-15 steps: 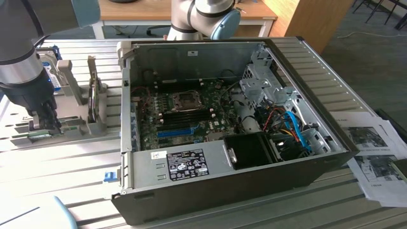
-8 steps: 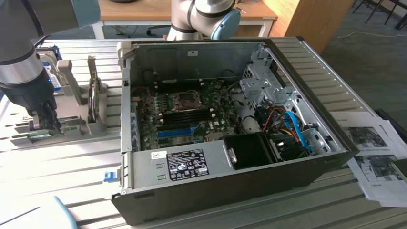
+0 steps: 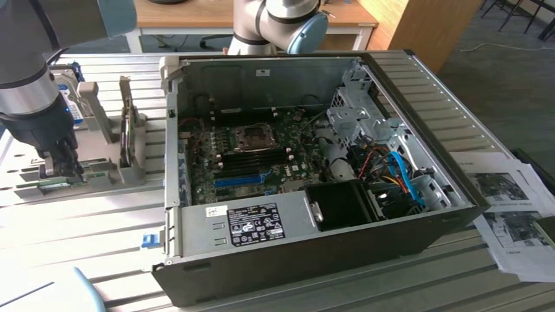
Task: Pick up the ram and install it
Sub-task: 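Pick up the ram and move it above insertion slot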
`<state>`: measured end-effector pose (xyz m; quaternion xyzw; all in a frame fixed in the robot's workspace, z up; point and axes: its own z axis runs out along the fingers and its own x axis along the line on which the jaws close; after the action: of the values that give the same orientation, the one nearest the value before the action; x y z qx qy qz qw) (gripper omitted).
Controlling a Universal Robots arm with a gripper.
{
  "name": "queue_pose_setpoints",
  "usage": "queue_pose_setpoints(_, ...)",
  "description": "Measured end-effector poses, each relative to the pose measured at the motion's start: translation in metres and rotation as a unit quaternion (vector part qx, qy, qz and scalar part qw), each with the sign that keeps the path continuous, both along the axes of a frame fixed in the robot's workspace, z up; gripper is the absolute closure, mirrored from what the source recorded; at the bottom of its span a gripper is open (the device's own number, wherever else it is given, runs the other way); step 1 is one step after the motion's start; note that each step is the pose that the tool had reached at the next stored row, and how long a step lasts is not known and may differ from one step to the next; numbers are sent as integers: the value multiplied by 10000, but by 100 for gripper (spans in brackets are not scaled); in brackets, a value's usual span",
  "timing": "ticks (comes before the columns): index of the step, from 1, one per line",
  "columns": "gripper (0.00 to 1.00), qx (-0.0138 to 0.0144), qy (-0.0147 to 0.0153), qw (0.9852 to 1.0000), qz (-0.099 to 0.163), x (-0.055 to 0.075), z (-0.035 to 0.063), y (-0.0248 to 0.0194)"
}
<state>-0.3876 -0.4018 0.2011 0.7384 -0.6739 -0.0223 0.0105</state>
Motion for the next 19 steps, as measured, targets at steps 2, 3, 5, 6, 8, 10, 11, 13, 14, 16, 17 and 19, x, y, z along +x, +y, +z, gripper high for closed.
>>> queue_pose_setpoints(2,77,0,0,10000,-15,0,-1,0)
queue_pose_setpoints(3,77,0,0,10000,-25,0,-1,0)
queue_pose_setpoints(5,77,0,0,10000,-42,0,0,0)
queue_pose_setpoints(6,77,0,0,10000,-55,0,-1,0)
queue_pose_setpoints(8,77,0,0,10000,-87,0,-1,0)
queue_pose_setpoints(10,77,0,0,9999,-112,0,-1,0)
queue_pose_setpoints(11,77,0,0,9999,-112,0,-1,0)
queue_pose_setpoints(13,77,0,0,9999,-113,0,-1,0)
queue_pose_setpoints(14,77,0,0,9999,-113,0,-1,0)
queue_pose_setpoints(16,77,0,0,9999,-112,0,-1,0)
queue_pose_setpoints(17,77,0,0,9999,-112,0,-2,0)
queue_pose_setpoints(19,77,0,0,9999,-119,0,-2,1)
